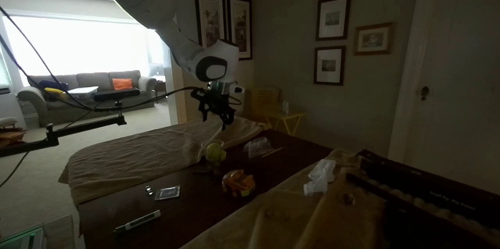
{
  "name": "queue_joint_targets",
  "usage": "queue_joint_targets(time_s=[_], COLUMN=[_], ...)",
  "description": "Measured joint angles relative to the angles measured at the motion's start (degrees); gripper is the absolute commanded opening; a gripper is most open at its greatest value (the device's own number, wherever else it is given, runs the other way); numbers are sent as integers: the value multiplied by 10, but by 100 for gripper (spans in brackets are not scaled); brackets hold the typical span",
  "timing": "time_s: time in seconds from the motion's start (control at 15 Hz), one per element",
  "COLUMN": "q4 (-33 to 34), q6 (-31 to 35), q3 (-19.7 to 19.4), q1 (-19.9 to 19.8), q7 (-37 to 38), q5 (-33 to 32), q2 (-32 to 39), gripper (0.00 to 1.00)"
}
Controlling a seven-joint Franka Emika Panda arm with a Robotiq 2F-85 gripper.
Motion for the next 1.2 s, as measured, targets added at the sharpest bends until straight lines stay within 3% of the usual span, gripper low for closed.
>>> queue_joint_targets(time_s=[0.53, 1.2], q4=[-22, 8], q6=[9, 37], q3=[-11, -12], q1=[19, 38], q7=[36, 40], q5=[-78, -114], q2=[4, 60], gripper=[100, 100])
